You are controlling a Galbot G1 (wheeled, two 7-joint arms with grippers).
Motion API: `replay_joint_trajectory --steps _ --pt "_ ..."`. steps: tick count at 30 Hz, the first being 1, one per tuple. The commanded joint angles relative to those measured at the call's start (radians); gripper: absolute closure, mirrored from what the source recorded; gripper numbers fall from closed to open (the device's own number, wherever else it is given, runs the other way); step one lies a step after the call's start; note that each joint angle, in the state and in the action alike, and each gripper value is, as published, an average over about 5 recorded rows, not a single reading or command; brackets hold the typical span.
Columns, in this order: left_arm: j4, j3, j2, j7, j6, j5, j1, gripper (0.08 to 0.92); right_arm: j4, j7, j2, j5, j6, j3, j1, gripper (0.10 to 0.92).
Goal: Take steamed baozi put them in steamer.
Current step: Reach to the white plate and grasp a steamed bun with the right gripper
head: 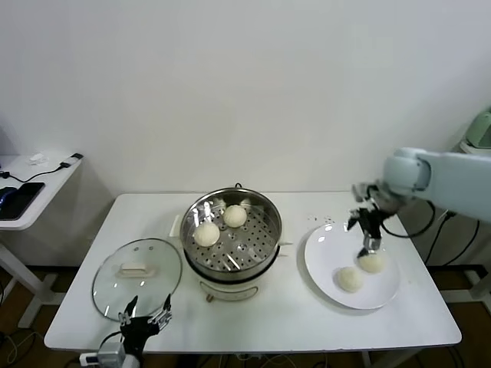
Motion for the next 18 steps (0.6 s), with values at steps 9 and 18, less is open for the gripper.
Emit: replay_joint_trajectory --steps 9,18 --pt "0.011 0.001 -0.004 -0.001 -0.003 0.005 0.003 0.177 -0.052 0.081 -0.067 -0.134 -0.049 0.228 -0.352 0.203" --pt "0.012 0.001 -0.001 0.000 -0.007 0.005 0.006 0.177 -0.100 0.107 -0.025 -0.141 -0.063 0.289 -0.414 0.203"
